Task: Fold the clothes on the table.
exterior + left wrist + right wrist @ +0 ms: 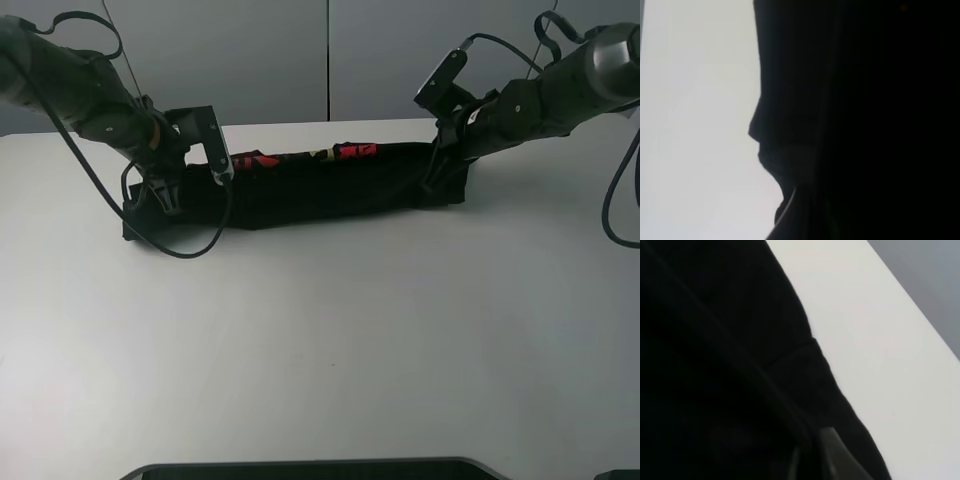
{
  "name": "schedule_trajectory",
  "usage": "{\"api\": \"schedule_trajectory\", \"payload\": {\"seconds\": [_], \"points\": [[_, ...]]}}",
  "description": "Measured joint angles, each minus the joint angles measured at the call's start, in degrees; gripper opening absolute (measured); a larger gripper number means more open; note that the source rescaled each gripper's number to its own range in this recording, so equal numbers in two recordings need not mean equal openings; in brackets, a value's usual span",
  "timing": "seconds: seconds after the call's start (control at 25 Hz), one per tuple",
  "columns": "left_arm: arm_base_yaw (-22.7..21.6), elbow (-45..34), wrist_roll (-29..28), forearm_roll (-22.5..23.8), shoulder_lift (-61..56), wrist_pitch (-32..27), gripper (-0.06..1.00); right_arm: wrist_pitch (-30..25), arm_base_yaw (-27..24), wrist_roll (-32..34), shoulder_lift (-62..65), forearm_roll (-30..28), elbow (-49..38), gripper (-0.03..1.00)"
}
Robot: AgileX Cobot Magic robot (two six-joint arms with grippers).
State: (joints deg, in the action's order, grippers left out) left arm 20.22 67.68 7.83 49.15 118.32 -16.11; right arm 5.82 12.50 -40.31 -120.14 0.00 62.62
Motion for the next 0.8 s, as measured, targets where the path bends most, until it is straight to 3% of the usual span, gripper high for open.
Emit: {"api": "schedule_trajectory", "payload": {"seconds": [0.16,0.28,0.4,0.56,0.68,0.8], "points": [[-0.1,0.0,-2.5,0.6,0.1,0.0,0.0,3.3,-0.1,0.2,0.0,0.7,0.0,0.5],[-0.1,1.2,-7.5,1.8,0.1,-0.4,0.08,4.6,-0.4,0.2,-0.1,5.8,1.4,0.76],[-0.1,3.3,-12.4,2.1,0.1,-1.6,0.28,3.4,-0.5,-0.3,0.2,12.4,3.3,0.82],[-0.1,5.9,-14.4,-0.4,-1.7,-5.5,0.58,-2.0,-0.5,-0.6,3.7,18.8,3.9,0.82],[-0.1,6.4,-14.6,-4.9,-4.4,-9.4,0.67,-8.3,-0.5,-0.6,7.3,25.0,4.0,0.82],[-0.1,6.6,-14.8,-11.0,-6.4,-14.5,0.68,-14.8,-0.5,1.5,8.8,28.7,4.3,0.82]]}}
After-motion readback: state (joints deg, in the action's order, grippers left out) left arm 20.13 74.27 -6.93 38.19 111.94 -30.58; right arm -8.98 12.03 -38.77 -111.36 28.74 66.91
